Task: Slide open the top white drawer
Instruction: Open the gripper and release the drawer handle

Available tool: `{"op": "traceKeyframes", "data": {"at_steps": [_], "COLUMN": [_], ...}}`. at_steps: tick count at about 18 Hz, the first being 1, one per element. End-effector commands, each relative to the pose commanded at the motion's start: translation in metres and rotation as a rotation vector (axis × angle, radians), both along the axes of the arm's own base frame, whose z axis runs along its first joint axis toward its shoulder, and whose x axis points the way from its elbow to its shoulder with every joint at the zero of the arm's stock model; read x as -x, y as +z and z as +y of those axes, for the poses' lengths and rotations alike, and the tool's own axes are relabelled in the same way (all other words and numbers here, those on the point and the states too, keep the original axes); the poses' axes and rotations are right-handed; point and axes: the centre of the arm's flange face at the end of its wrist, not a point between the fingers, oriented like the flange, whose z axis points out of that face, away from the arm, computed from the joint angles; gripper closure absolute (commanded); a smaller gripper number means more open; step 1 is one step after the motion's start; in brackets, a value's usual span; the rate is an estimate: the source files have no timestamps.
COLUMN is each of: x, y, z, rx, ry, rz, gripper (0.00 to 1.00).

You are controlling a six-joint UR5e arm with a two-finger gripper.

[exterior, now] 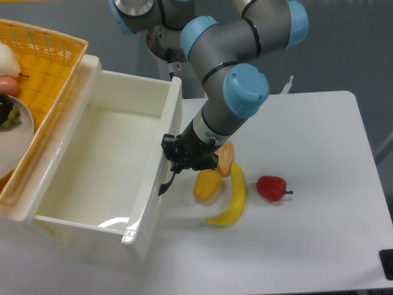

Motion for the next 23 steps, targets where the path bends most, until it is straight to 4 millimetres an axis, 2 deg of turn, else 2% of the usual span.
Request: {"op": "traceKeyframes", "data": {"at_steps": [4, 8, 11, 17, 20, 22, 23], "x": [0.005, 0.009, 0.014, 0.039, 0.058, 0.067, 0.073], "y": [-0.001, 0.0, 0.003, 0.013, 0.018, 0.019, 0.02], "z": [-0.001, -0.004, -0.006, -0.025, -0.041, -0.048, -0.052], "rx": [-0.003, -0.008, -0.014, -0.051, -0.072, -0.074, -0.079], "ry": [0.01, 0.019, 0.026, 0.06, 0.075, 0.079, 0.072], "rz": [-0.005, -0.007, -0.001, 0.005, 0.019, 0.032, 0.045], "gripper": [0.5, 0.39, 0.34, 0.27, 0.24, 0.17, 0.08]}}
